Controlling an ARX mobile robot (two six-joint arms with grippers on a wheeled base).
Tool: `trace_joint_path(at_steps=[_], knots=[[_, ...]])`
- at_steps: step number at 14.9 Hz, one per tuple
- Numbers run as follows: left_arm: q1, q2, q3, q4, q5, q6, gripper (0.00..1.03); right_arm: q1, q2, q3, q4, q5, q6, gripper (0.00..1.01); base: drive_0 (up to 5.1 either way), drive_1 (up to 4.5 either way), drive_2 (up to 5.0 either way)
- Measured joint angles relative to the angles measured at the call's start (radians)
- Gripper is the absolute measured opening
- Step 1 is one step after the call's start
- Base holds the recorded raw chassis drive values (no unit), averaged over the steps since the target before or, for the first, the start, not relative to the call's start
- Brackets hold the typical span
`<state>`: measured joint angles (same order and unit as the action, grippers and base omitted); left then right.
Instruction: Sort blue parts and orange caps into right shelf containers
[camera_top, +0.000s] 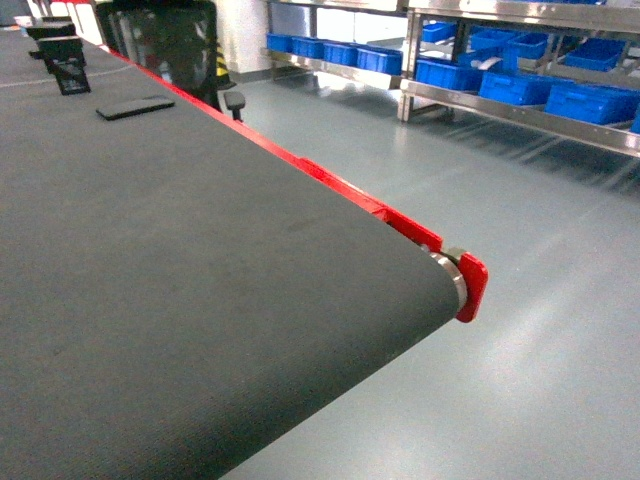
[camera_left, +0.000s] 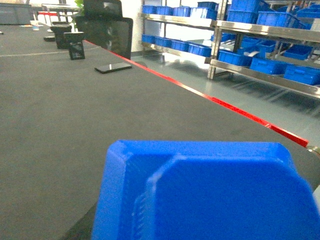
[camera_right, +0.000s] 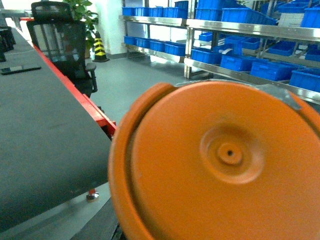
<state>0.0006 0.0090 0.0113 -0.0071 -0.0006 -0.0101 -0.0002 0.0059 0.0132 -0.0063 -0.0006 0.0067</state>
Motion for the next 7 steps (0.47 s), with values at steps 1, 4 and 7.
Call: trace_joint_path(at_steps=[1, 4, 7], knots=[[0.0, 0.0, 0.0, 0.0, 0.0, 0.0, 0.42, 0.0, 0.0, 0.0, 0.0, 0.0, 0.0, 0.44, -1.6, -1.62, -1.6], [0.0, 0.0, 0.0, 0.0, 0.0, 0.0, 0.42, 0.0, 0.0, 0.0, 0.0, 0.0, 0.0, 0.44, -1.6, -1.6, -1.6], [0.0, 0.0, 0.0, 0.0, 0.0, 0.0, 0.42, 0.0, 0.0, 0.0, 0.0, 0.0, 0.0, 0.44, -1.6, -1.64, -1.6]])
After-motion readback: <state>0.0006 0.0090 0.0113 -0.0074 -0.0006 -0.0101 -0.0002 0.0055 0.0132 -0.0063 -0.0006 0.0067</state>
